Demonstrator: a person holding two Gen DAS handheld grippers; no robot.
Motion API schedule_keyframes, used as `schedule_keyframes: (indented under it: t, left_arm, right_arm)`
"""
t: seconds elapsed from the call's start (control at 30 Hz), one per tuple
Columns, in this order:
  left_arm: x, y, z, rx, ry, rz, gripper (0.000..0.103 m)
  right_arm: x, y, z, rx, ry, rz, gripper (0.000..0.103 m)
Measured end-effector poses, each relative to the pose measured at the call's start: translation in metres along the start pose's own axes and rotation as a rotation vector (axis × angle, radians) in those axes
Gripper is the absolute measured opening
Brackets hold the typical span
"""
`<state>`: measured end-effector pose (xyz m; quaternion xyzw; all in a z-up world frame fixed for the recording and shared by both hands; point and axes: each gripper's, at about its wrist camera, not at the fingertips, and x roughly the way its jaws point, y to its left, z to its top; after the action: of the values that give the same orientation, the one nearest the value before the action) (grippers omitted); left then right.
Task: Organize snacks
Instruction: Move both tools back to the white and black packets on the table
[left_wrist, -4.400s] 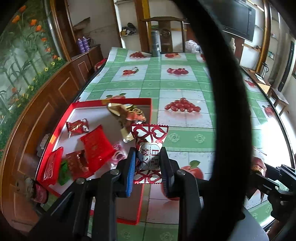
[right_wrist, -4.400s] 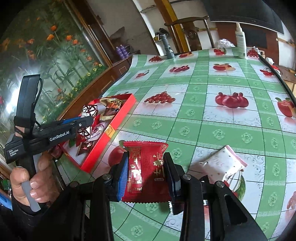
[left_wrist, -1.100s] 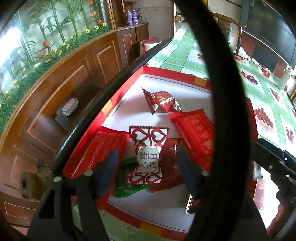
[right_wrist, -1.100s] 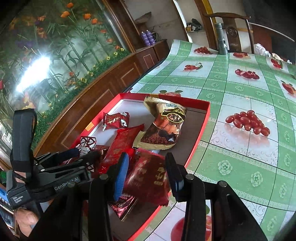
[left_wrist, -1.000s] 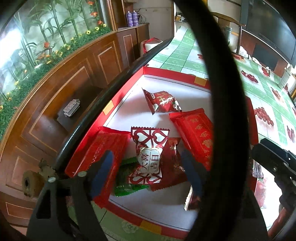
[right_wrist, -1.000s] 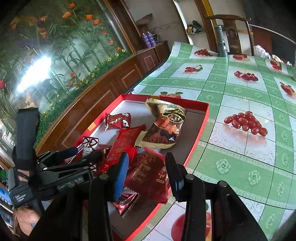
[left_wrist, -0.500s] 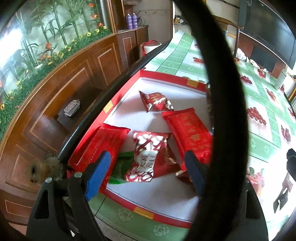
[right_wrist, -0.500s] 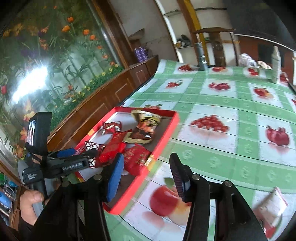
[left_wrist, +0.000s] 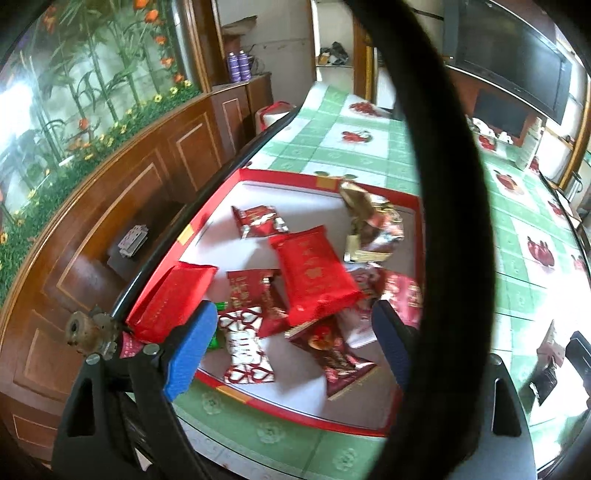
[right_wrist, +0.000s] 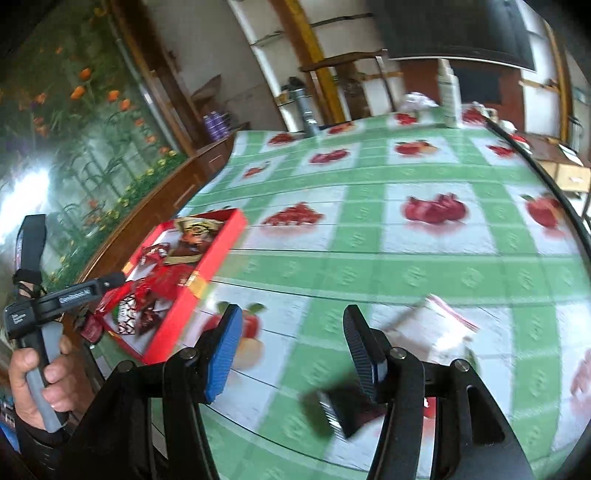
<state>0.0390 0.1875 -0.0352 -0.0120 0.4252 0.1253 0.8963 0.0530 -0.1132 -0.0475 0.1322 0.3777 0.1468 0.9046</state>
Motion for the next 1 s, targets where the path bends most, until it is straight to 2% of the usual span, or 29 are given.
schedule_keyframes:
  t: [0.33,1.0]
  left_arm:
    - [-0.018,-0.044,-0.006,0.083,-0.021,-0.028,0.086]
    - [-0.035,-0.109,-0.017,0.206,-0.034,-0.049,0.087]
  right_arm:
    - [-0.032,-0.048,-0.022,0.1,-0.021,-0.062,0.057]
    - [-0.057,-0.091,-0.042,0.185,-0.039,-0.086,0.058]
